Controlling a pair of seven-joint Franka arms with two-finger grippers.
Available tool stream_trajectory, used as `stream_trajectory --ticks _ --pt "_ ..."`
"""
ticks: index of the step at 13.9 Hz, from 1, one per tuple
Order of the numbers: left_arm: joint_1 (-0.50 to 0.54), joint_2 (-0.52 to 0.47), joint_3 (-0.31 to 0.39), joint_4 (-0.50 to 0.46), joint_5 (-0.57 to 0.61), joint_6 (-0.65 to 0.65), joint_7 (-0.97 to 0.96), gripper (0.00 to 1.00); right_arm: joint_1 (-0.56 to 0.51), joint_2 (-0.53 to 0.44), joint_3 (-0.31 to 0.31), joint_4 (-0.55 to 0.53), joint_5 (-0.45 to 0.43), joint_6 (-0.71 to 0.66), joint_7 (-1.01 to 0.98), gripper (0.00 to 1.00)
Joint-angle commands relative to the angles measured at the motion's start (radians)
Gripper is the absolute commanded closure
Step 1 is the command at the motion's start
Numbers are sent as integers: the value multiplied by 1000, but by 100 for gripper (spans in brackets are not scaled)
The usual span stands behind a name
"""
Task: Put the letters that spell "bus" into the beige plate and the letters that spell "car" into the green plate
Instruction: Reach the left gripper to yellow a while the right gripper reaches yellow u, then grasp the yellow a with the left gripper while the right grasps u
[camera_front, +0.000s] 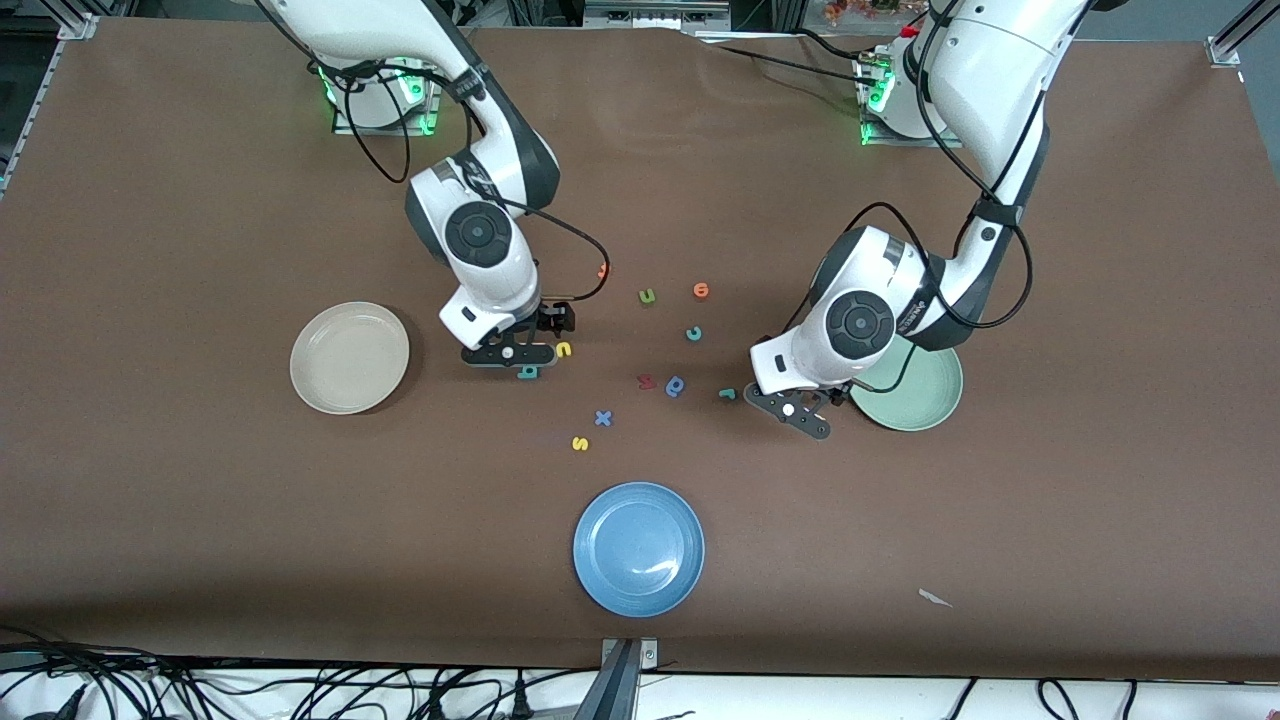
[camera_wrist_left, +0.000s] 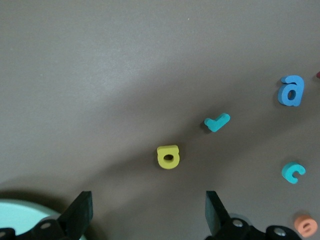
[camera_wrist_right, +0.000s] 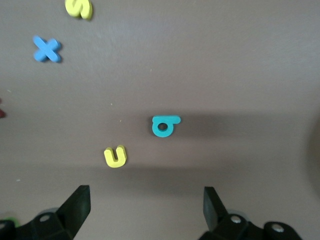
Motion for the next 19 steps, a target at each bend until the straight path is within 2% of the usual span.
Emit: stream_trajectory --ticks 1,3,6,10,14,15,16,18,19 --pt "-14 -15 3 -71 -2 88 22 2 6 91 16 87 26 0 -29 0" --pt "-24 -1 3 -72 0 109 20 5 6 136 19 123 67 3 -30 0" --pt "-34 26 5 -79 0 155 19 22 6 179 30 161 119 2 -41 1" --pt "-34 48 5 -79 67 178 3 22 -3 201 31 186 155 0 -67 8" --pt "-37 68 5 -79 69 205 -1 23 -1 221 31 189 156 2 -82 23" --pt "-36 68 5 -79 78 205 -1 33 -1 224 31 187 156 2 -82 25" --pt "-37 69 5 -79 90 205 -1 46 -1 228 31 189 156 2 -82 27" --pt "-36 70 5 -77 90 205 -1 84 -1 228 31 187 156 0 -82 34" --pt "-36 70 5 -74 90 205 -1 93 -1 228 31 187 156 0 -84 39"
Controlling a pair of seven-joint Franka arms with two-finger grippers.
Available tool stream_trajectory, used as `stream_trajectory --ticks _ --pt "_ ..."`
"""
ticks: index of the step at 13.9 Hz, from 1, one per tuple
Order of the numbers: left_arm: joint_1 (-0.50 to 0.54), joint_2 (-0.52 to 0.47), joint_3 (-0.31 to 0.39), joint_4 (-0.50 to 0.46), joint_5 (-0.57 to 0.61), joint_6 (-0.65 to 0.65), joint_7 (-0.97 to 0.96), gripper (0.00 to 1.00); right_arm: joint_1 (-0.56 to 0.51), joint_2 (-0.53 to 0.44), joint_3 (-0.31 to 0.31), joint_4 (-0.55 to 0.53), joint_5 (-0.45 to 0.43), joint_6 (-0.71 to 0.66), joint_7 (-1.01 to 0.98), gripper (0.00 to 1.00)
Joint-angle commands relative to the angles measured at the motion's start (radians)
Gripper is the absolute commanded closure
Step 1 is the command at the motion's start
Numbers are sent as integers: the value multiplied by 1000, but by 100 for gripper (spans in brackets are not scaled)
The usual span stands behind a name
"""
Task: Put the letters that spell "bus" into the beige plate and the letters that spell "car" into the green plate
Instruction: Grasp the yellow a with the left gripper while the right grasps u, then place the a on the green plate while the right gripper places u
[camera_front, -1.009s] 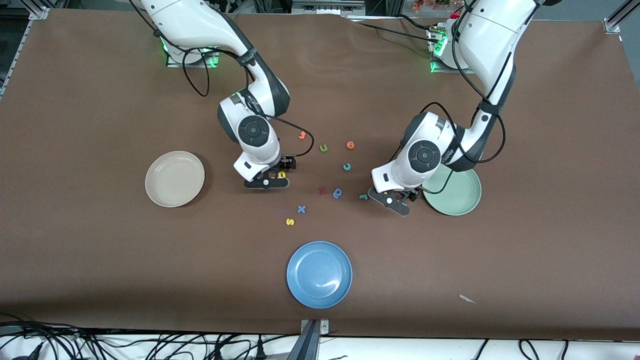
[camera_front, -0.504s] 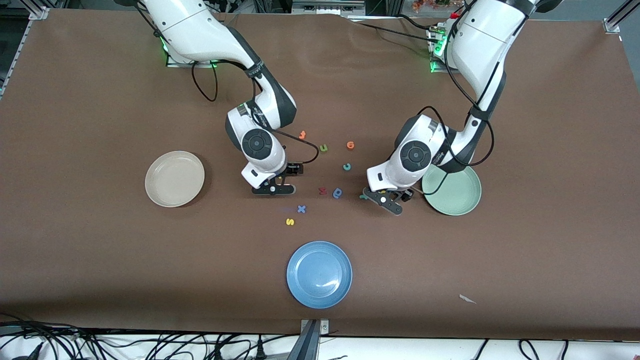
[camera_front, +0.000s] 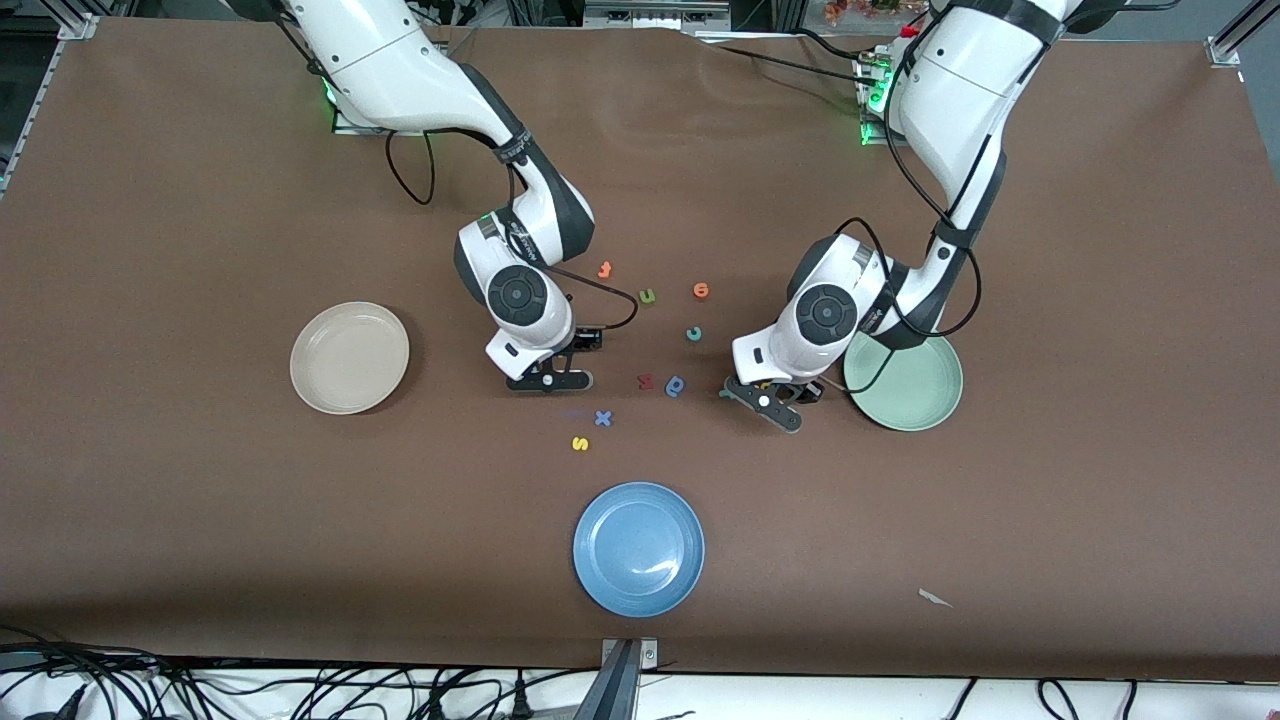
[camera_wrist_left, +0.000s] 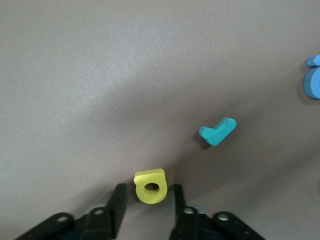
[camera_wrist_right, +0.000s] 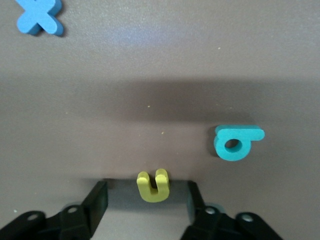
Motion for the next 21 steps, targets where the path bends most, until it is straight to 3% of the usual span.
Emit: stream_trajectory --ticks 1,5,8,10,14,18,19,20,21 --pt "-6 0 5 3 31 11 -7 95 -4 17 6 29 21 -9 -23 42" --pt "2 -32 5 3 31 -10 -4 95 -4 15 6 29 21 -12 -23 55" --pt "23 -122 11 13 31 -186 6 94 -4 15 4 30 21 -12 -26 66" --pt "80 -170 6 4 32 -251 12 86 -5 17 4 30 21 -12 -31 76" --pt "173 -182 6 -31 40 -294 82 90 -7 9 1 33 20 -15 -37 85" --pt "252 -182 5 -97 44 -263 150 86 -56 -54 -17 114 2 -252 -75 86" --pt "253 -182 5 -112 44 -245 150 79 -54 -84 -67 102 1 -288 -125 86" --pt "259 -181 5 -116 44 -239 150 54 -54 -133 -103 64 0 -296 -168 86" --pt "268 -181 5 -113 44 -239 148 1 -54 -176 -140 17 -2 -293 -231 86"
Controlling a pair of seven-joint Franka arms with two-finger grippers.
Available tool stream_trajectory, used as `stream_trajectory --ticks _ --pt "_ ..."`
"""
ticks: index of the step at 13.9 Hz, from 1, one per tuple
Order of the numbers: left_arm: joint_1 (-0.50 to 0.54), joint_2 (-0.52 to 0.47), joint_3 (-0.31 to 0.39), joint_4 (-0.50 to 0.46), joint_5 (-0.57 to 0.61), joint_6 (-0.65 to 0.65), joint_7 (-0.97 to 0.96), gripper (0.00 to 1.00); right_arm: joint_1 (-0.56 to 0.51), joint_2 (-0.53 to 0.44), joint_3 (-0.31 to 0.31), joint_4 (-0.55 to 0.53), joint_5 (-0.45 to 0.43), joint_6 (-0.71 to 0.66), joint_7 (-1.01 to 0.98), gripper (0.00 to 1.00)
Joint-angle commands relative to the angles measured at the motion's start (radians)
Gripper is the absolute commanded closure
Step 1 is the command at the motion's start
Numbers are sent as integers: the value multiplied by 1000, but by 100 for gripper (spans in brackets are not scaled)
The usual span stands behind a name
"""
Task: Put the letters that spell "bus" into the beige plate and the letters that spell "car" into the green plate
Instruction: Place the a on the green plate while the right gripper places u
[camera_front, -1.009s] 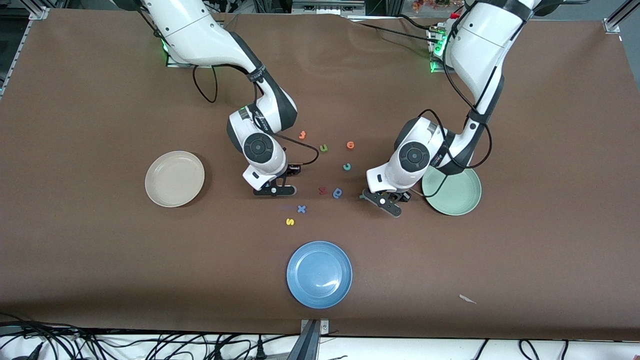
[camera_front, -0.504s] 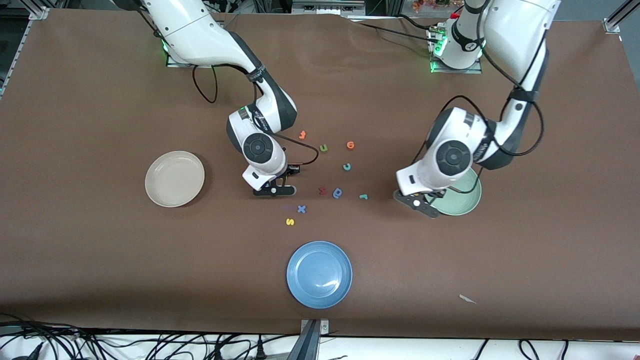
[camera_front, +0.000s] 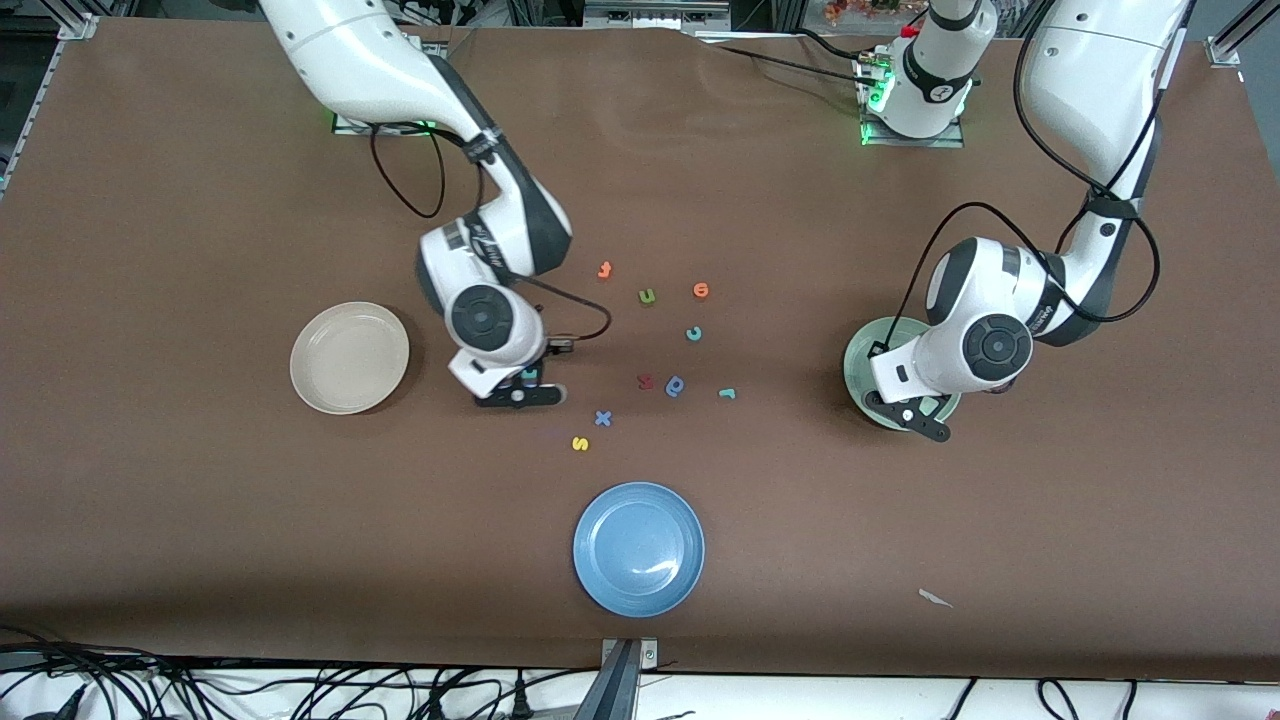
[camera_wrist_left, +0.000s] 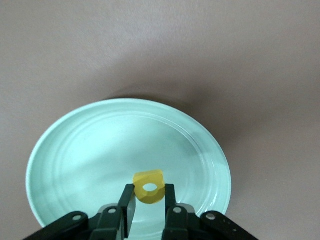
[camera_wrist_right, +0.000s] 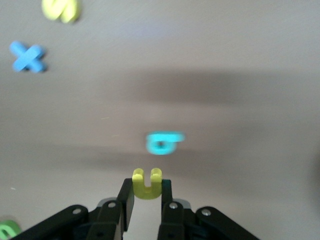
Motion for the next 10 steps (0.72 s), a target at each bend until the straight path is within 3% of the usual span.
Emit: stream_trajectory --ticks 1,3,5,7,10 --pt "14 -25 -14 -19 39 9 -7 0 -9 -139 -97 -135 0 -23 -180 86" --pt "-7 -59 -27 -15 39 2 -22 0 -9 -208 -177 -234 0 -3 -315 86" --pt "-20 -62 -81 5 39 1 -62 0 -9 -274 -243 -381 0 113 -415 86" --pt "-63 -56 -115 37 30 1 -190 0 -9 -314 -301 -543 1 289 -525 86" --pt "-173 11 -115 125 39 1 -442 0 -11 -333 -357 -647 3 394 -621 86"
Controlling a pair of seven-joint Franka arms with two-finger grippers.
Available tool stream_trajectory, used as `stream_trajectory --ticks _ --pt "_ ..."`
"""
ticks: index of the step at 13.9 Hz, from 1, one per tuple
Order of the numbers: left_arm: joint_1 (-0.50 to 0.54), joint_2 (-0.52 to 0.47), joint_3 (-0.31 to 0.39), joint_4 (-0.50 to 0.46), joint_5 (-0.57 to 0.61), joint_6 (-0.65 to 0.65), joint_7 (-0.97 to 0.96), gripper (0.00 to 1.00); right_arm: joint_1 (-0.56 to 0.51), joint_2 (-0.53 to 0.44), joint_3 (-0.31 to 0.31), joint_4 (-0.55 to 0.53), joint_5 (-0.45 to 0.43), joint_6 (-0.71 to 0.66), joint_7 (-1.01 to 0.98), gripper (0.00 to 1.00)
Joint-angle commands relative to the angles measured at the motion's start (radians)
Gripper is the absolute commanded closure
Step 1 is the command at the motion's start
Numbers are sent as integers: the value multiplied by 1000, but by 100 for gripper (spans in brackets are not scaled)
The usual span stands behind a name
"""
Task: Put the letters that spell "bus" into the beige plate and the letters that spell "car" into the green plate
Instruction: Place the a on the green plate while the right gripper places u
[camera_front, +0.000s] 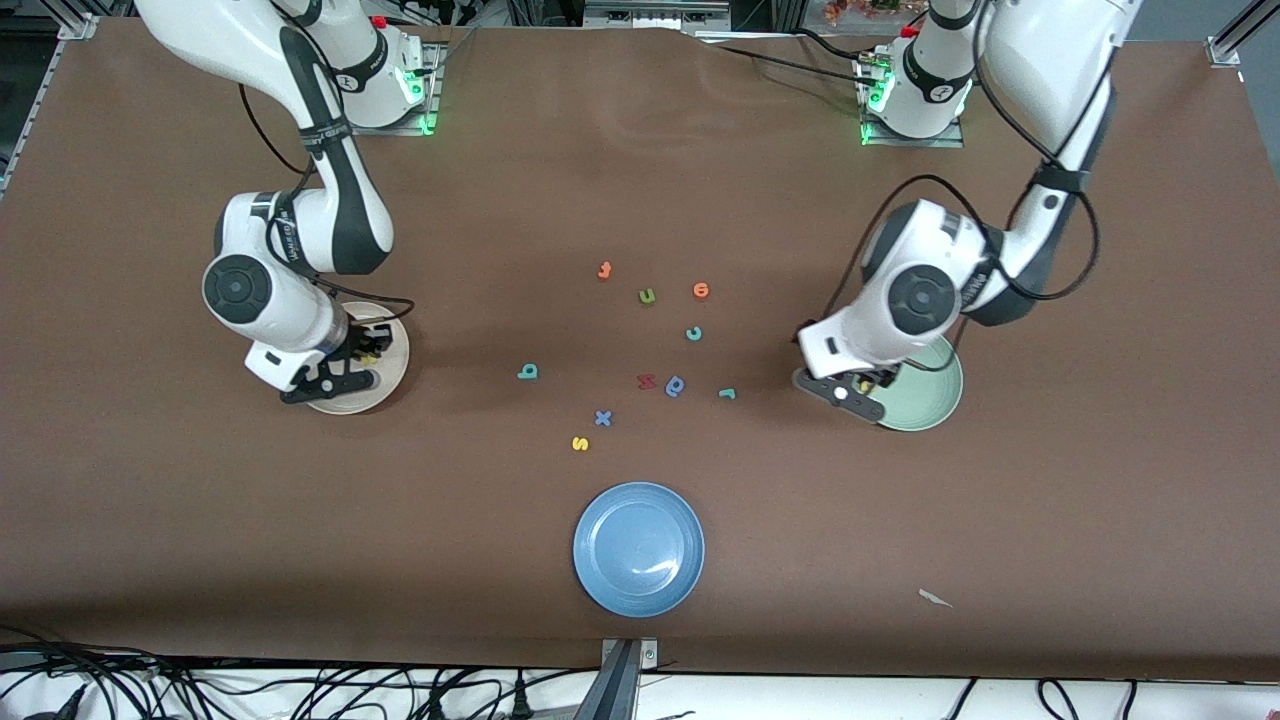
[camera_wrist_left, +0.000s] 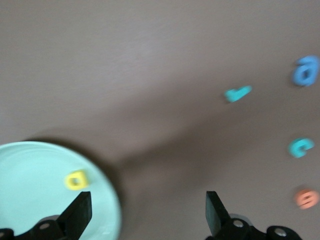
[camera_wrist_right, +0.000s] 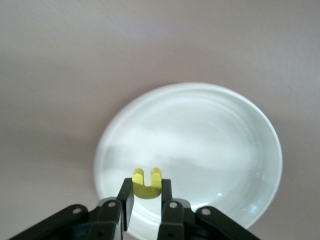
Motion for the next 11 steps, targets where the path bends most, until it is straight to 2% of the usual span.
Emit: stream_trajectory --ticks 1,2,3,5,7,9,10,11 --pt "-70 90 7 108 39 -8 -180 0 10 -61 -40 -97 7 67 -85 79" --pt "-81 121 5 146 39 -6 -211 1 10 -53 -41 -93 20 67 -79 18" --pt "-93 142 5 169 38 -6 -258 1 8 -50 -43 -88 27 69 -73 0" --pt "-148 156 5 163 39 0 -364 3 11 -50 -37 -64 91 47 -45 0" --pt "-191 178 4 153 38 0 -466 7 34 -47 -32 -30 102 10 56 0" --pt "-270 195 5 151 38 3 -623 12 67 -16 -8 22 106 3 286 0" --pt "-274 201 5 148 39 9 -645 20 76 1 20 45 104 4 412 0" --pt "-268 204 5 139 39 24 -646 37 83 21 46 74 104 4 515 0"
